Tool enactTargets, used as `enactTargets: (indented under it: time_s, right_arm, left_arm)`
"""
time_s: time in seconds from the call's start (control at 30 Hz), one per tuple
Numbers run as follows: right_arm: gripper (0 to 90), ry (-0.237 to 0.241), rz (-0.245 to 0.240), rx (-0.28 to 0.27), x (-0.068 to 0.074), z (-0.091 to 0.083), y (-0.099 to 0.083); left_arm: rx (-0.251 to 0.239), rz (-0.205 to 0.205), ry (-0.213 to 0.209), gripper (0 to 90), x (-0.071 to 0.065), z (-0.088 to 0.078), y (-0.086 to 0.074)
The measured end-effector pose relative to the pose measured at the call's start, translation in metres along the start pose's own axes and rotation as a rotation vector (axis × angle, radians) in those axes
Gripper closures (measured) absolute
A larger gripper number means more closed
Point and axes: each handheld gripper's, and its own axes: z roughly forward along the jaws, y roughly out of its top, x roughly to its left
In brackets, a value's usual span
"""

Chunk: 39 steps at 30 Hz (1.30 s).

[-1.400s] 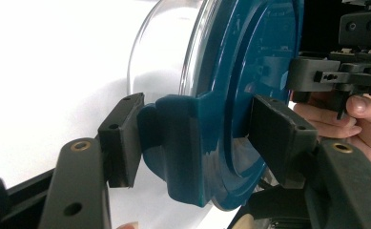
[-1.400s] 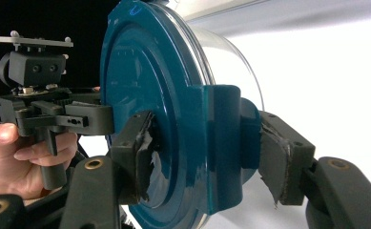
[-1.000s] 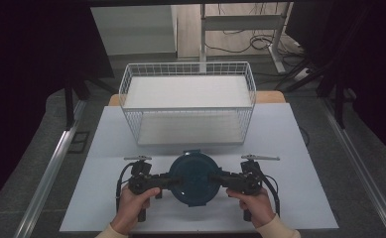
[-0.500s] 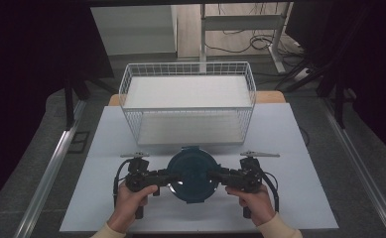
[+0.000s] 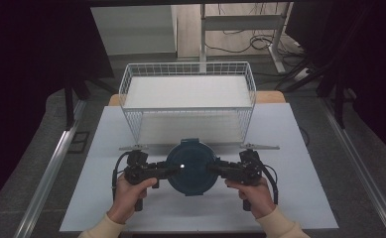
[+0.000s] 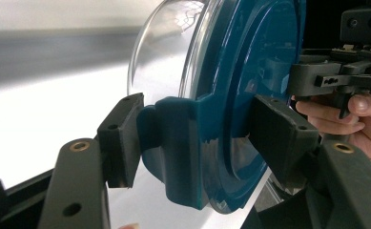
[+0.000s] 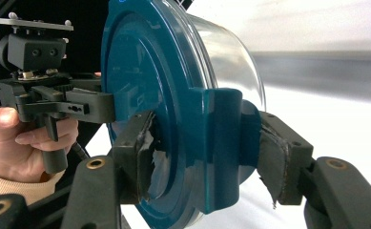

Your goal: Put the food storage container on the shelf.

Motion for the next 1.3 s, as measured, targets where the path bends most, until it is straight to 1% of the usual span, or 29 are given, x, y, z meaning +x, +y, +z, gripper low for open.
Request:
enactTargets:
  time_s: [0.13, 0.27, 0.33, 0.37, 0.43, 0.57, 0.6, 0.63, 0.67, 0.7, 0.73, 0.77, 0.97, 1.1, 1.17, 1.2, 1.23, 1.27, 1.3]
  right_arm:
    - [42.9, 0.0, -0.02, -0.019, 0.003, -0.003, 0.009]
    - [43.0, 0.007, -0.024, -0.032, 0.005, -0.006, 0.013]
    - [43.0, 0.008, -0.03, -0.04, 0.006, -0.008, 0.017]
    - [43.0, 0.008, -0.03, -0.04, 0.006, -0.008, 0.017]
    - [43.1, 0.006, -0.04, -0.05, 0.008, -0.01, 0.024]
    - [43.2, 0.006, -0.054, -0.065, 0.012, -0.012, 0.03]
    - [43.2, 0.005, -0.065, -0.074, 0.014, -0.012, 0.036]
    - [43.2, 0.005, -0.065, -0.074, 0.014, -0.012, 0.036]
    - [43.2, 0.005, -0.069, -0.078, 0.015, -0.012, 0.039]
    - [43.2, 0.008, -0.069, -0.077, 0.016, -0.012, 0.042]
    - [43.2, 0.011, -0.07, -0.083, 0.017, -0.012, 0.048]
    - [43.2, 0.011, -0.07, -0.083, 0.017, -0.012, 0.048]
    - [43.3, 0.006, -0.094, -0.092, 0.022, -0.014, 0.068]
    - [43.3, 0.003, -0.123, -0.096, 0.027, -0.017, 0.083]
    - [43.3, 0.003, -0.129, -0.099, 0.028, -0.018, 0.091]
    - [43.3, 0.003, -0.131, -0.104, 0.03, -0.019, 0.097]
    - [43.3, 0.003, -0.131, -0.104, 0.03, -0.019, 0.097]
    - [43.3, 0.004, -0.14, -0.109, 0.031, -0.02, 0.104]
    - [43.3, 0.004, -0.14, -0.109, 0.031, -0.02, 0.104]
  left_arm:
    - [-0.01, 0.016, 0.001, 37.7, -0.003, -0.002, 0.009]
    - [-0.019, 0.037, 0.01, 37.6, -0.008, -0.005, 0.016]
    - [-0.025, 0.047, 0.011, 37.6, -0.011, -0.006, 0.023]
    - [-0.025, 0.047, 0.011, 37.6, -0.011, -0.006, 0.023]
    - [-0.028, 0.059, 0.012, 37.6, -0.013, -0.008, 0.029]
    - [-0.048, 0.084, 0.008, 37.6, -0.016, -0.013, 0.04]
    - [-0.056, 0.089, 0.011, 37.5, -0.017, -0.015, 0.046]
    - [-0.056, 0.089, 0.011, 37.5, -0.017, -0.015, 0.046]
    - [-0.06, 0.098, 0.013, 37.5, -0.018, -0.016, 0.049]
    - [-0.061, 0.099, 0.014, 37.5, -0.018, -0.017, 0.051]
    - [-0.068, 0.105, 0.015, 37.5, -0.019, -0.019, 0.058]
    - [-0.068, 0.105, 0.015, 37.5, -0.019, -0.019, 0.058]
    - [-0.081, 0.121, 0.009, 37.5, -0.02, -0.024, 0.077]
    - [-0.097, 0.136, 0.007, 37.5, -0.023, -0.027, 0.09]
    - [-0.105, 0.132, 0.007, 37.5, -0.025, -0.029, 0.096]
    - [-0.105, 0.134, 0.008, 37.4, -0.026, -0.03, 0.101]
    - [-0.106, 0.138, 0.009, 37.4, -0.027, -0.031, 0.104]
    - [-0.113, 0.144, 0.015, 37.4, -0.03, -0.033, 0.111]
    - [-0.113, 0.144, 0.015, 37.4, -0.03, -0.033, 0.111]
